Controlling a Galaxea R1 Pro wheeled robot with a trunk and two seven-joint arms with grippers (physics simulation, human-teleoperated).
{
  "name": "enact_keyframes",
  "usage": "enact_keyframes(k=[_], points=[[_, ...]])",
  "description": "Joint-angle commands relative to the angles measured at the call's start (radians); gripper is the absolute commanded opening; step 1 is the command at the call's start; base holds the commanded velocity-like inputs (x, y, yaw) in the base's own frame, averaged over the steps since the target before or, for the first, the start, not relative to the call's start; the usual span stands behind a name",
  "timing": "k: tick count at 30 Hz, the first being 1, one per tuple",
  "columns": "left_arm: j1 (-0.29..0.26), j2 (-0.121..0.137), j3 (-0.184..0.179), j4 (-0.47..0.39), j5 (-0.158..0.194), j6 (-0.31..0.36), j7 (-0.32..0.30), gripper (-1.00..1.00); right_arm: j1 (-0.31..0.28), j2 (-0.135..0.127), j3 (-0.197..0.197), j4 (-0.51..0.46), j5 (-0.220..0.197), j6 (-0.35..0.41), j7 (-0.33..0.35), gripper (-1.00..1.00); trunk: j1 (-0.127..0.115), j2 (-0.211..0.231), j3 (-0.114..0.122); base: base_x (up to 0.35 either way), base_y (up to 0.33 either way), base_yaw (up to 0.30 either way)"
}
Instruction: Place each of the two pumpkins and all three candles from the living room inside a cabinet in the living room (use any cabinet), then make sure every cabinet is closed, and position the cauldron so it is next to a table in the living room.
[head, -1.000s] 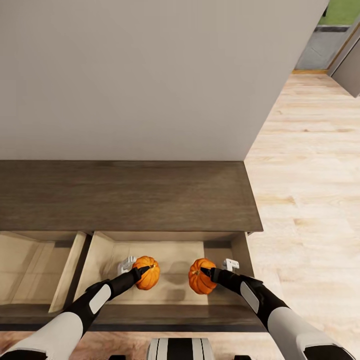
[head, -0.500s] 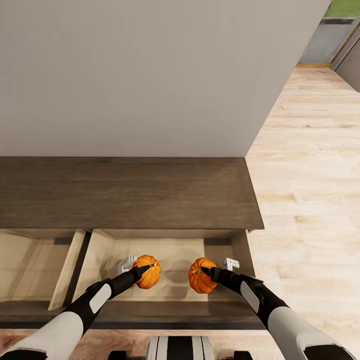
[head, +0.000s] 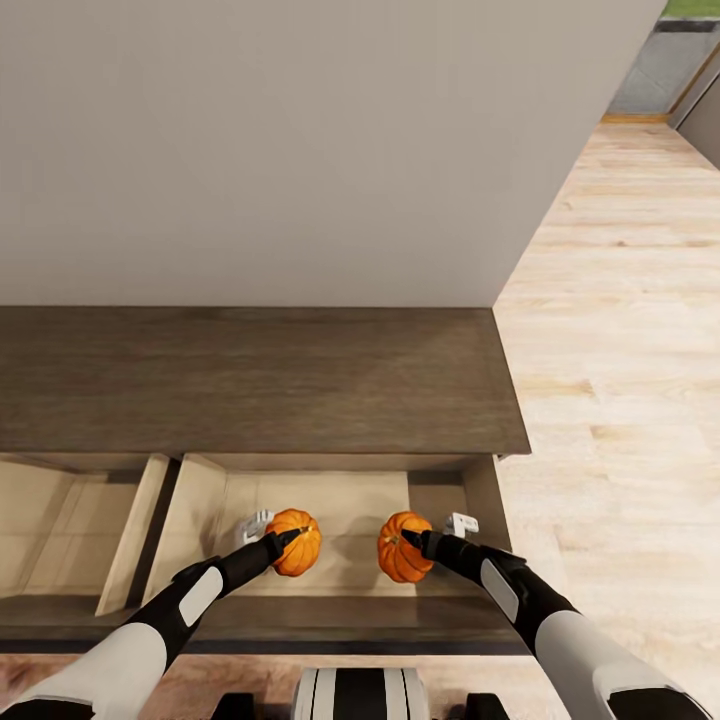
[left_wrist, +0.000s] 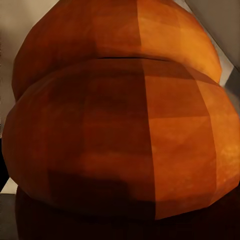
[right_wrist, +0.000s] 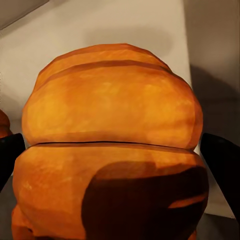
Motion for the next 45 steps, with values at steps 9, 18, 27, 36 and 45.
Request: enact_keyframes(k=[9,18,27,36,45], points=[[0.000,0.001,0.000,-0.002,0.001,-0.003,-0.016,-1.00,-0.013,0.003,0.000,-0.001,-0.002,-0.001,-0.004,-1.00,0.000,0.000,-0.014,0.000,0.000,0.000],[0.000,0.002,0.000,-0.002,0.001,-0.003,-0.048,-1.00,-0.031,0.005,0.000,0.009,-0.005,-0.010,-0.099,-1.00,0.000,0.000,-0.029,0.000,0.000,0.000],[0.000,0.002,0.000,-0.002,0.001,-0.003,-0.050,-1.00,-0.032,0.005,0.000,0.006,-0.002,-0.012,-0.099,-1.00,0.000,0.000,-0.044,0.000,0.000,0.000],[0.000,0.002,0.000,0.005,0.001,0.000,-0.037,-1.00,-0.032,0.005,0.001,0.000,-0.002,-0.011,-0.092,-1.00,0.000,0.000,-0.058,0.000,0.000,0.000],[-0.001,0.004,0.000,0.013,-0.001,-0.002,-0.022,-1.00,-0.032,0.005,0.000,-0.001,0.000,-0.011,-0.081,-1.00,0.000,0.000,-0.061,0.000,0.000,0.000]])
